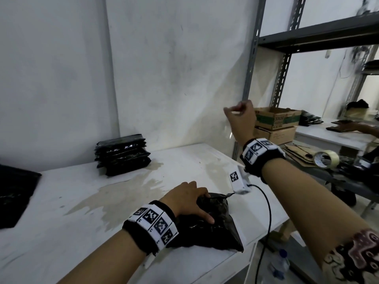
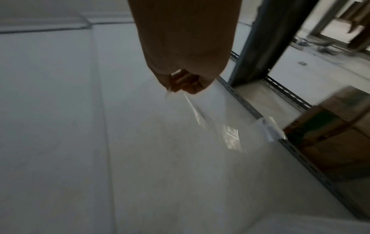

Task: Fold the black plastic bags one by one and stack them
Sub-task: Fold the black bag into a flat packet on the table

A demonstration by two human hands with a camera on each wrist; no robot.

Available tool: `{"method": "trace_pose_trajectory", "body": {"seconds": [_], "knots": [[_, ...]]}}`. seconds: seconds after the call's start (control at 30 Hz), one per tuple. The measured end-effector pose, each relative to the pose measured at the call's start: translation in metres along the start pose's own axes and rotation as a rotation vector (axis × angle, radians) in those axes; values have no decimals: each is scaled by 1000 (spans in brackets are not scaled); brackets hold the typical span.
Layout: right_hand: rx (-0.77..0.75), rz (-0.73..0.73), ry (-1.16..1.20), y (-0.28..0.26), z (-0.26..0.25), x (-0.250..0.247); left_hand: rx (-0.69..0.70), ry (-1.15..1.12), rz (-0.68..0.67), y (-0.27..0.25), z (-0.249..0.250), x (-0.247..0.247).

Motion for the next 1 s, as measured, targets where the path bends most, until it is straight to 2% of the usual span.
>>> {"method": "trace_pose_trajectory", "body": {"seconds": [0.07, 0.2, 0.4, 0.57, 0.7, 0.87, 1.0], "knots": [[64, -34, 66, 11, -8, 12, 19, -14, 19, 0, 0, 0], [297, -150, 315, 6, 2, 27, 59, -24, 62, -1, -5, 1], [443, -298, 466, -16, 10, 34, 54, -157, 65, 5, -11, -4], [477, -397, 466, -32, 14, 37, 118, -177, 146, 14, -21, -3], [503, -431, 467, -38, 18, 35, 143, -279, 216, 14, -24, -3], [510, -462, 501, -39, 20, 33, 55, -456, 357, 17, -33, -7], [505, -474, 546, -39, 17, 34, -45, -589, 383, 21, -41, -10]]}}
Point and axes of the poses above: each hand's wrist, its own y-axis towards the middle knuckle, its own x-axis out of the palm, z = x × y, the point moved 4 cm from there along y, towards the middle knuckle, and after that the axes turned 9 degrees about -z, right-handed, at the moved point
